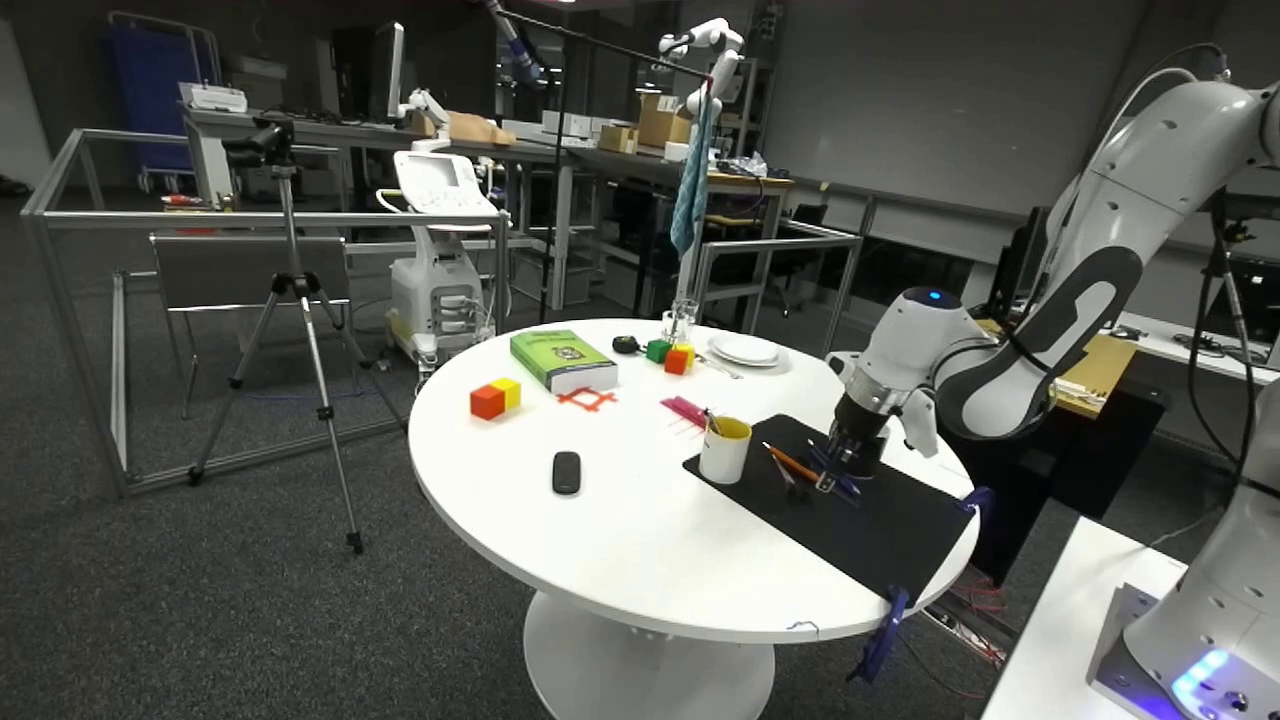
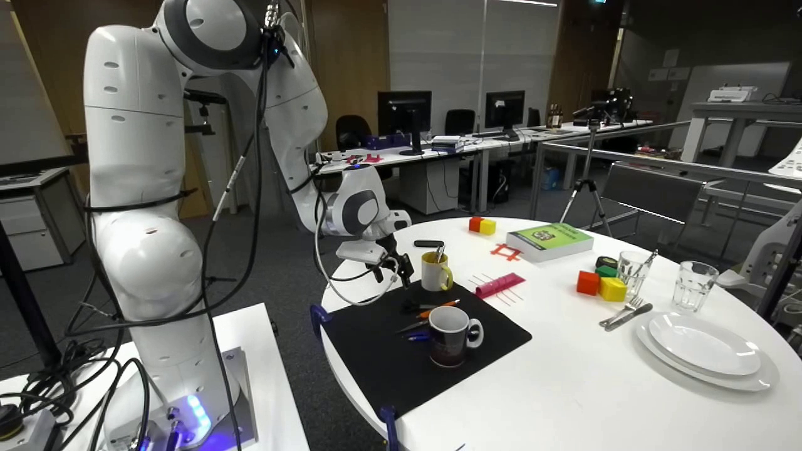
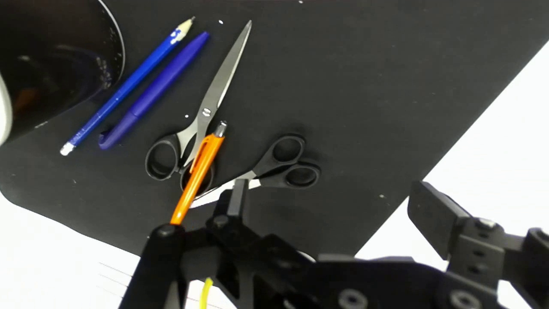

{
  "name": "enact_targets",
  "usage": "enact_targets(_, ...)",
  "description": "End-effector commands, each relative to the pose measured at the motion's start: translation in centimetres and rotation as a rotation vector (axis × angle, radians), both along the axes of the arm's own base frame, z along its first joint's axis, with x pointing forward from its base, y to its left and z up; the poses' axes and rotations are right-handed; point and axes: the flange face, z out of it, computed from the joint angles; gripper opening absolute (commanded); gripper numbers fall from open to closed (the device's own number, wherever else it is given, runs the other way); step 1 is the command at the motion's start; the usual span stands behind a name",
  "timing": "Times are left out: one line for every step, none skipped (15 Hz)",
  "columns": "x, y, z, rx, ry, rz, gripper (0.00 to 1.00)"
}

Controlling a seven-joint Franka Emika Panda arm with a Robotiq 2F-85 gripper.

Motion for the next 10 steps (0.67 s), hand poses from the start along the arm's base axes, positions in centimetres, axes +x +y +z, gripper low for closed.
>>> enact_targets(0.8,0.8,3.0,0.037,0.038,0.025,1.0)
enact_targets(1.5,1.2,3.9,0.051,0.048,0.024,1.0)
enact_targets(2.2,1.3,4.6,0.057,0.051,0.014,1.0)
enact_targets(3.0,1.5,5.5,0.063,0.058,0.011,1.0)
enact_targets(3.7,1.6,6.4,0.068,0.061,0.008,1.0)
enact_targets(4.4,1.7,7.2,0.071,0.062,0.003,1.0)
enact_targets(5.2,1.7,8.1,0.07,0.064,0.002,1.0)
enact_targets(5.9,1.7,9.0,0.067,0.067,0.0,1.0)
enact_targets(6.7,1.6,9.8,0.062,0.074,0.0,1.0)
enact_targets(7.4,1.6,10.4,0.053,0.081,0.0,1.0)
